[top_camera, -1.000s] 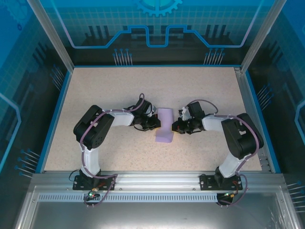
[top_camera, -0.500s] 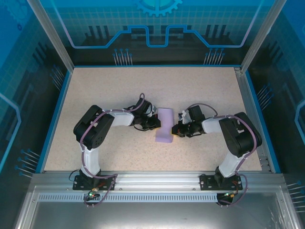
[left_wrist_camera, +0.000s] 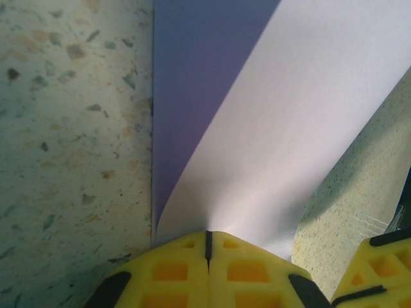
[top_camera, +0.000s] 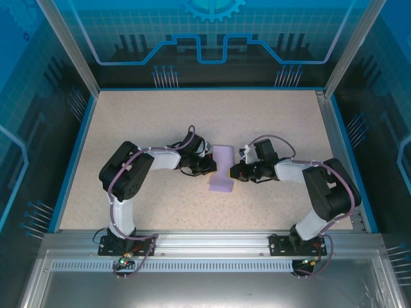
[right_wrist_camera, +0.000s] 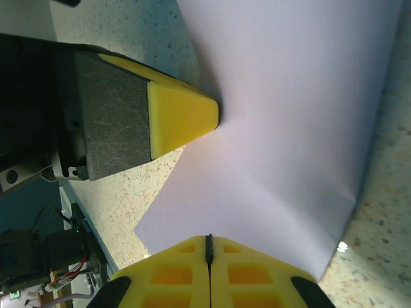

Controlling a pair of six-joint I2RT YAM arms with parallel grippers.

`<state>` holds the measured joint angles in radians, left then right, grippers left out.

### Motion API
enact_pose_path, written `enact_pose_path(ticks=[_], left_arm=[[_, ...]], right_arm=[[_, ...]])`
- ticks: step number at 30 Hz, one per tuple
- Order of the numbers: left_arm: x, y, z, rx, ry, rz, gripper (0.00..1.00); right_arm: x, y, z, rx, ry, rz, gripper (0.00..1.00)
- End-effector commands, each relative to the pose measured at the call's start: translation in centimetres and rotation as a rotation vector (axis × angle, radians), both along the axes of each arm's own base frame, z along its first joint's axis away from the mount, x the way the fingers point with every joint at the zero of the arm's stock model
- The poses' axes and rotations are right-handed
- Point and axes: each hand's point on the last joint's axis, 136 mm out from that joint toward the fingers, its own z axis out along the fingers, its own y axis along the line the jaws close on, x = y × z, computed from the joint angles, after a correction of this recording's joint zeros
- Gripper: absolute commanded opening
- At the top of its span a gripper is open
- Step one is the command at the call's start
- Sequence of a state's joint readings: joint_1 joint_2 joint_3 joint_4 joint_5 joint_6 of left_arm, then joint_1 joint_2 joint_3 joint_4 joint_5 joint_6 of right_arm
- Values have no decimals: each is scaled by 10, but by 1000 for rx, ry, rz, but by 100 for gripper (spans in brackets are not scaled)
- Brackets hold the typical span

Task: Fold a paper plane with a square sheet of paper (pick it up from the middle)
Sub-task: Fold the square sheet of paper in half at the center of the table.

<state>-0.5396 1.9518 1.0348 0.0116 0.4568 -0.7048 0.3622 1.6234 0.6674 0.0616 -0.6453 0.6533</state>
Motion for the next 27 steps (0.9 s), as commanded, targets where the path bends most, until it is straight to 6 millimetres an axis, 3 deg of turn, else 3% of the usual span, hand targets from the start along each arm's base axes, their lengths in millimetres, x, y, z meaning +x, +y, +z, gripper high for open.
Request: enact_pose_path(ticks=[1,10,12,19,23,27], left_arm=[[-15,11,-27,92,73,-2,0],[-15,11,-27,92,75,-3,0],[-16,12,-27,93,77,-3,0],[-17,12,-27,92,78,-3,0],[-16,11,-26,91,76,-4,0],[-16,12,-26,92,75,-4,0]], right_arm=[[-14,1,-13,-2,45,26,5],[-32,-12,-51,-96,126,23,5],[-31,-12,-48,-94,119,23,5],[-26,4,-5,-27,26,61,6],[-32,5,-8,-33,32,68,5],[-41,-3,-29,-84,72,58,5]])
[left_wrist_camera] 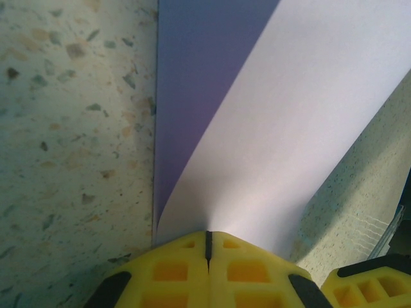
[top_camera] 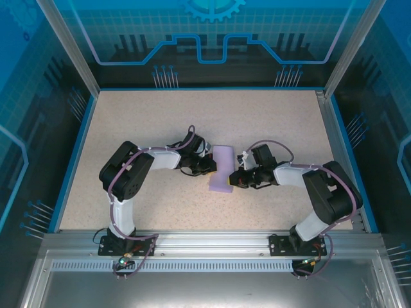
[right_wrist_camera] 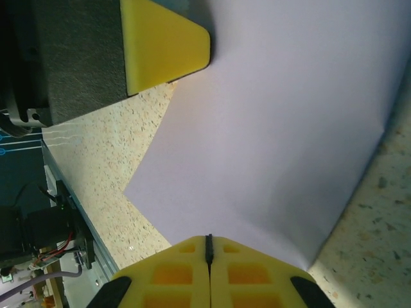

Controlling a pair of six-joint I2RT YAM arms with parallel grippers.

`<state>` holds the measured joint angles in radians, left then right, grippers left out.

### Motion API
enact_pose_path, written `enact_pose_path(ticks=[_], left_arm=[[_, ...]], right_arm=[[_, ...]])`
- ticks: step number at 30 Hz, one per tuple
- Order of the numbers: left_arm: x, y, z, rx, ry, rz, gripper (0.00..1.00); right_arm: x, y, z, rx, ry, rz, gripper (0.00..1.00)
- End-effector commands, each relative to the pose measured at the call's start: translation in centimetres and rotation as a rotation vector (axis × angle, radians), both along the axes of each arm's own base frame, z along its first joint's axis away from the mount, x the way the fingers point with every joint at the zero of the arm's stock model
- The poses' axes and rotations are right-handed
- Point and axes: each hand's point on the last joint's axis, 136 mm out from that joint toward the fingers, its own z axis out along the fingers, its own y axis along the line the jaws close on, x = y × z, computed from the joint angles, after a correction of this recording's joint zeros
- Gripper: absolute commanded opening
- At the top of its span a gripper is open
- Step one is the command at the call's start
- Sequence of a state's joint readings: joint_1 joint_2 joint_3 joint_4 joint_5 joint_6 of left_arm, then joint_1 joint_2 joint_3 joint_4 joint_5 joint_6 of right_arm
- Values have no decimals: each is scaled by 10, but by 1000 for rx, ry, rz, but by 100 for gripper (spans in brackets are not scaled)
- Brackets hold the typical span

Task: Fold a paper plane with a square sheet of paper (pick it up from the middle)
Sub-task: Fold the square sheet of paper in half at the center of the table.

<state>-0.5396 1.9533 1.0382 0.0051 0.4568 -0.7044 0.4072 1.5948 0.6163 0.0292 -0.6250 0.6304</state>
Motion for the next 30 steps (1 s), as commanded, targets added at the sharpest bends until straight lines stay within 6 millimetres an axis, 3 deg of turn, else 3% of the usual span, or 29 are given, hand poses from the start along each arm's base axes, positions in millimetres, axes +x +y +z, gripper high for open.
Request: enact_pose_path(ticks=[1,8,13,17,30], left_arm=[[-16,11,-27,90,74,-5,0],[-15,11,-25,87,70,-6,0],[-15,11,-25,87,71,-7,0],[-15,11,-25,89,71,-7,0],[-14,10,-23,85,69,-10,0]], right_arm=[[-17,-6,-22,-58,56,9,5],[-25,-12,-36,-97,88,4,5],[-20,-5,-11,-56,24,18,5],[-21,-1,-1,-21,3,28,5],[-43,-18,-46,-166,96,46,5]])
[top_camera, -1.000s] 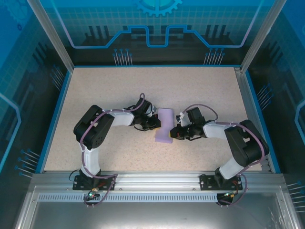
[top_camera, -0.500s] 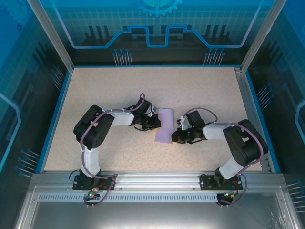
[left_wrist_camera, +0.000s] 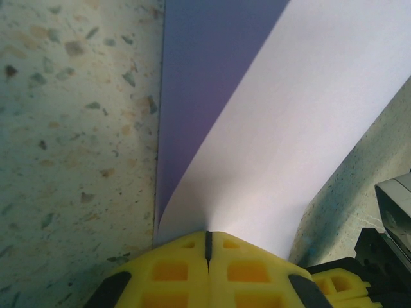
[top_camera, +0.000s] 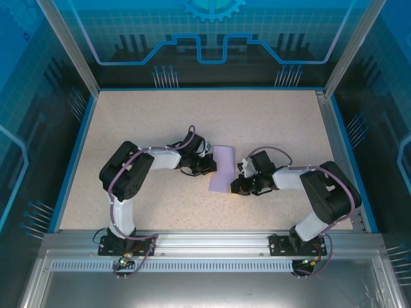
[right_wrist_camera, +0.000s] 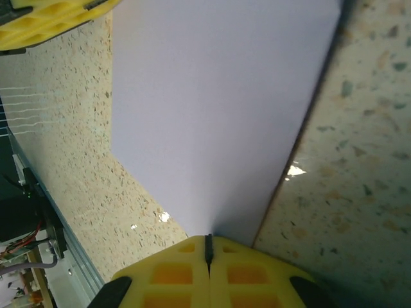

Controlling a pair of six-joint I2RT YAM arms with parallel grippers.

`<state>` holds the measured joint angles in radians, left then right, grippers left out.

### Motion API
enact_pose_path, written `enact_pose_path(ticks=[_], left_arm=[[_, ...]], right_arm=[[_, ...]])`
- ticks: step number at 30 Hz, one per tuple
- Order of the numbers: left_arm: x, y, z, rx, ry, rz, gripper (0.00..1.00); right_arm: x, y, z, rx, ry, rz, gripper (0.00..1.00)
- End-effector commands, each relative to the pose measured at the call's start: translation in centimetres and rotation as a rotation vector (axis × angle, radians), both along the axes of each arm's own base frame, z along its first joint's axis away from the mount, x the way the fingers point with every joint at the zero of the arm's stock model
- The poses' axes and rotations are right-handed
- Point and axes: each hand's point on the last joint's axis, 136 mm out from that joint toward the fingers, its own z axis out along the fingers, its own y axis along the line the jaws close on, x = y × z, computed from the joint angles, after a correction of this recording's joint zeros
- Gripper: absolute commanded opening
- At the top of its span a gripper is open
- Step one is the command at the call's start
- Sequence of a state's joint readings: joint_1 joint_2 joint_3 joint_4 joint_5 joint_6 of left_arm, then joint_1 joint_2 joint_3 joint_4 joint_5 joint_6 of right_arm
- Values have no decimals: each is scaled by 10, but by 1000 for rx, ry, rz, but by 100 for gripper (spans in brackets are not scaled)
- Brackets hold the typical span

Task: Fold a paper plane with a square sheet of paper (pick it up from the middle)
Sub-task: Fold the square sheet of paper in half at the center of the table.

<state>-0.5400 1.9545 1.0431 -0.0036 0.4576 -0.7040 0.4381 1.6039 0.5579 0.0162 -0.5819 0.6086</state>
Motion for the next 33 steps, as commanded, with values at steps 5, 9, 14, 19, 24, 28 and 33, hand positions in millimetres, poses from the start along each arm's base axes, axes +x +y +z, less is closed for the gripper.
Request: enact_pose_path(ticks=[5,9,14,19,24,28,33], left_arm=[[-15,10,-24,86,66,-14,0],[-15,11,-24,90,67,-15,0],[-15,10,-27,87,73,-14,0],[-16,11,-29,89,79,-14,0],[-17,10,-29,88,82,-16,0],[-16,9,-28,83,81,-16,0],[-15,9,-29,83,82,-14,0]], right_arm=[[3,0,15,-14,-38,14,5],[39,1,53,75,-133,-37,5],[71,0,61,106,-161,-70,6],[82,0,53,98,-146,-71,7],[86,-2,44,104,-123,-78,7],[91,-7,38,106,-111,-89,7],[92,-9,27,104,-92,-90,6]])
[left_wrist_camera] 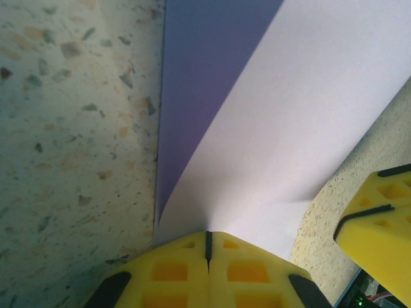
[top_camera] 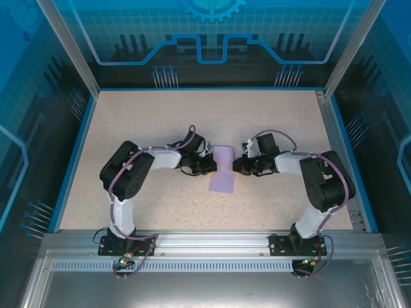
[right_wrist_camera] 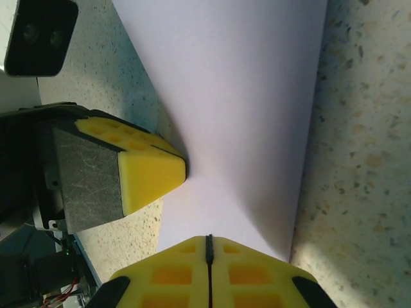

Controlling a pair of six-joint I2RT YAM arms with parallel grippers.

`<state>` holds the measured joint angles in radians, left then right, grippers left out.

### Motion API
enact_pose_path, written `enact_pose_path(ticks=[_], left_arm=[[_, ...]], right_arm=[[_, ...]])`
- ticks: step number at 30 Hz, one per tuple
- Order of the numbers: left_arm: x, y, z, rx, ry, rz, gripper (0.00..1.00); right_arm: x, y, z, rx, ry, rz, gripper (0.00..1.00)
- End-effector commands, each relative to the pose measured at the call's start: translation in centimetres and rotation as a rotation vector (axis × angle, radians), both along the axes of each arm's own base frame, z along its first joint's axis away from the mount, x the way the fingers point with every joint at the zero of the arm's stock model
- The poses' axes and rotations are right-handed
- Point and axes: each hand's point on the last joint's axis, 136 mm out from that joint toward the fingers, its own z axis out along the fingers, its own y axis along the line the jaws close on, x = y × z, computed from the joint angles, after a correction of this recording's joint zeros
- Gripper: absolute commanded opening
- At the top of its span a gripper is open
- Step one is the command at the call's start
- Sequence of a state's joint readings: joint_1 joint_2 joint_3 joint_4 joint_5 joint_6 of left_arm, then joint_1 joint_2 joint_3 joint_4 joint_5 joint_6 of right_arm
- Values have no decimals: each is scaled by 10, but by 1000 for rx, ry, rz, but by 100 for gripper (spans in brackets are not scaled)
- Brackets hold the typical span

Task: Fold a paper plane with a square sheet of paper (pick it up from the middle)
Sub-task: Fold the square sheet of paper in half at the center of the table.

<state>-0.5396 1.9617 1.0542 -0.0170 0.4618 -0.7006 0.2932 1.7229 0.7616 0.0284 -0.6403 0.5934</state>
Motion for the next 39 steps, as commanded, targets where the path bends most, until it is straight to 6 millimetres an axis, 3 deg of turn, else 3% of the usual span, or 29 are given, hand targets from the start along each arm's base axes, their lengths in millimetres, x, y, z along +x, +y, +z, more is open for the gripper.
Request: enact_pose_path(ticks=[1,9,12,18,23,32,39], left_arm=[[-15,10,-29,82,74,-10,0],[-18,11,-30,88,77,-16,0],[-19,12,-31,90,78,-17,0],[-19,12,-29,90,75,-18,0],[-19,12,-28,90,74,-19,0],[-19,13,-26,93,69,-19,0],[-20,14,-27,95,68,-21,0]], right_arm=[[6,0,-6,11,0,14,6],[-7,-16,-43,-74,86,-1,7],[-5,-9,-28,-20,69,17,8],[17,-1,17,44,-26,29,8],[35,-2,20,36,-37,25,8],[40,-9,-4,14,10,20,8],[30,-20,-42,-75,86,-1,8]])
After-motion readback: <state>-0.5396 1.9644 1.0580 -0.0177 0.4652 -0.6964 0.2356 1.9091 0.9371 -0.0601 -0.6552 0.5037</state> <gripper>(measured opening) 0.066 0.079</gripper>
